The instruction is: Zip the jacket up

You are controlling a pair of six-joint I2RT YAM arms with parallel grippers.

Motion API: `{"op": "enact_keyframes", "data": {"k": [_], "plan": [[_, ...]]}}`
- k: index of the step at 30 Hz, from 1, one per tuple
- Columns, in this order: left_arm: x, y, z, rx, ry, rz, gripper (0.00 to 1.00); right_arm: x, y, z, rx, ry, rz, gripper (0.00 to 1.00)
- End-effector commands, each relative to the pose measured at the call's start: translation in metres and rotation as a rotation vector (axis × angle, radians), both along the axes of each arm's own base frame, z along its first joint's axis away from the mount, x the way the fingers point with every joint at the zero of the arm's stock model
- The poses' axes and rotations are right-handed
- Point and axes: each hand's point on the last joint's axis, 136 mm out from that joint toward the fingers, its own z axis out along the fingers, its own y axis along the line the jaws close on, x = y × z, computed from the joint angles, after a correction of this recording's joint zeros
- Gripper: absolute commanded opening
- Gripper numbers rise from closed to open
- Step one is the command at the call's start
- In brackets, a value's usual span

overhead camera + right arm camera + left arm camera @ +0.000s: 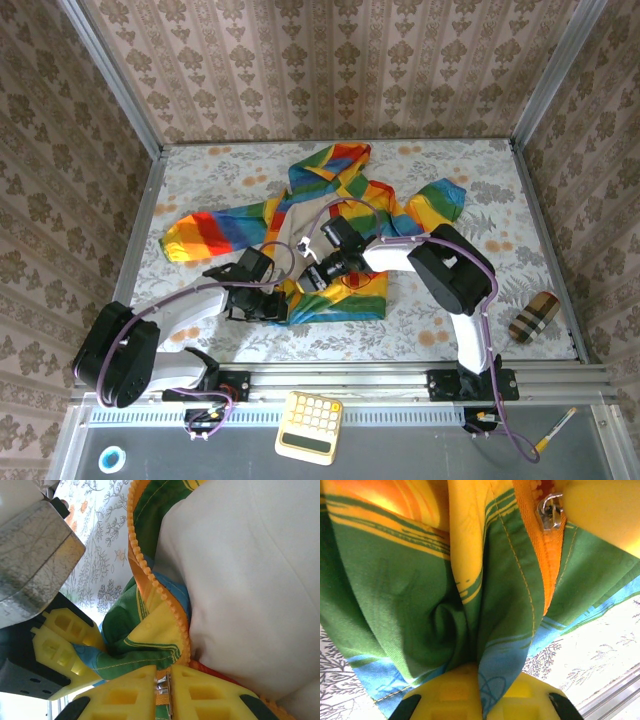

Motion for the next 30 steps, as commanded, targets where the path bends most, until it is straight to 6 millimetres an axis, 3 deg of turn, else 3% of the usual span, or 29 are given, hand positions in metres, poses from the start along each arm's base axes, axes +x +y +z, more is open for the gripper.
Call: {"op": "enact_keyframes", "data": {"k": [1, 13, 30], "plan": [[-0.004, 0.002, -0.004, 0.013, 0.015, 0.009, 0.0, -0.005, 0.002, -0.004, -0.016, 0.004, 0.03, 0.16], [-0.004, 0.004, -0.003, 0.018, 0.013, 0.009, 0.0, -0.018, -0.006, -0.018, -0.092, -0.004, 0.075, 0.17], [-0.004, 0.005, -0.003, 0.023, 0.008, 0.012, 0.0, -0.024, -0.016, -0.038, -0.305, -0.158, 0.121, 0.22]]}}
